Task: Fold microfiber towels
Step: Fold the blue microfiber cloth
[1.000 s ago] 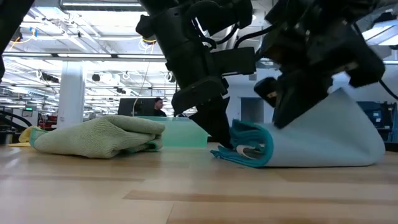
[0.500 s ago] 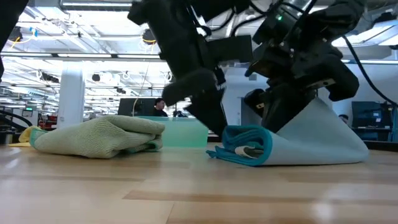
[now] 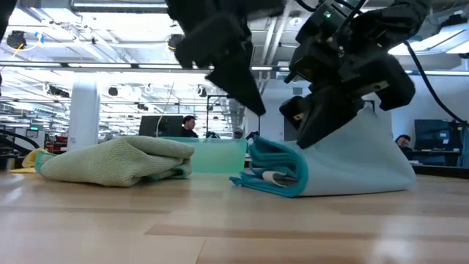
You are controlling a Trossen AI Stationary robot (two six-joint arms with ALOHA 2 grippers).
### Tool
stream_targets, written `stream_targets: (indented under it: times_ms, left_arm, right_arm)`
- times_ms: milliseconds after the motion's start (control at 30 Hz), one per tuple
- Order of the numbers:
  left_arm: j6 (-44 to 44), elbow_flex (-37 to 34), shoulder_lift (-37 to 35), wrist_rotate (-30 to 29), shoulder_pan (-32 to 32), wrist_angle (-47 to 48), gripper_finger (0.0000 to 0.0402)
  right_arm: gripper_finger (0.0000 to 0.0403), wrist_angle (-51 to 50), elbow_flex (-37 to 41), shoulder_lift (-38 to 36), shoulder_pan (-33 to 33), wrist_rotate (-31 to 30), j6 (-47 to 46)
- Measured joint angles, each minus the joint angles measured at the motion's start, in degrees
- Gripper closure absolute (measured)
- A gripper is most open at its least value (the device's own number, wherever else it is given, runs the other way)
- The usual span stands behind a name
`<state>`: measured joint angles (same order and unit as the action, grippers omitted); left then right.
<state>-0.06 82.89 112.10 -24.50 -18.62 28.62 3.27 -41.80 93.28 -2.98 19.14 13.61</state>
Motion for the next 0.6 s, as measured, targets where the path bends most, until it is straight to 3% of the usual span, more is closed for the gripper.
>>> stream_targets:
  times_ms: [200,400,600]
  left_arm:
    - [-0.2,-0.4,-0.4,0.0,-0.5,0.0,0.0401]
    - [-2.2,-3.6,-0.4,-0.2,1.1,0.2,0.0401]
    - [-2.8,-9.8,-0.4,2.4,4.1,-6.4,0.0401]
  right_arm:
    - [0.0392,-0.2,0.0,0.1,2.0,1.1,-0.1]
    - [0.0390,-3.1,0.0,-3.8,0.0,5.5,0.0]
    - [0.0391,-4.5,0.0,-7.5,-2.3,5.6,0.0]
